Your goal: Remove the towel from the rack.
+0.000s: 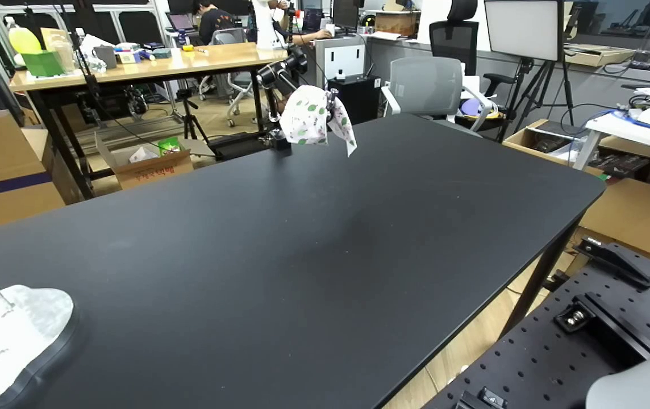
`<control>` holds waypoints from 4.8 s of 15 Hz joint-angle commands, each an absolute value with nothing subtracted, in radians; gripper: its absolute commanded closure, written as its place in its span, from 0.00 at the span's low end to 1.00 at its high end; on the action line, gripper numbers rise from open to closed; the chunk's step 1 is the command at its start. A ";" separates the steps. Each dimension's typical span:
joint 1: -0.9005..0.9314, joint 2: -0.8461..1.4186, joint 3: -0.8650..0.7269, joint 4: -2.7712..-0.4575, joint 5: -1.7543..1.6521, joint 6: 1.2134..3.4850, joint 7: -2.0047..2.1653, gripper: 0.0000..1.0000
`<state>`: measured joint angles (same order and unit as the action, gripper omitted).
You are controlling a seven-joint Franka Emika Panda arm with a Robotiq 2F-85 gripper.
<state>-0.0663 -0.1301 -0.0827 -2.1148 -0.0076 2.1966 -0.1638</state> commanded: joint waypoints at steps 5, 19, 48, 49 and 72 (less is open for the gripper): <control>-0.051 0.130 -0.057 -1.888 -0.016 2.208 -0.169 0.00; -0.028 0.294 -0.013 -1.824 -0.016 2.190 -0.137 0.00; -0.024 0.236 0.003 -1.843 0.016 2.231 -0.115 0.99; -0.023 0.204 -0.005 -1.855 0.006 2.252 -0.095 0.99; -0.171 0.230 -0.114 -1.896 0.100 2.305 -0.150 0.99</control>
<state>-0.1534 0.1994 -0.1384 -1.9361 0.0520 2.3671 -0.0455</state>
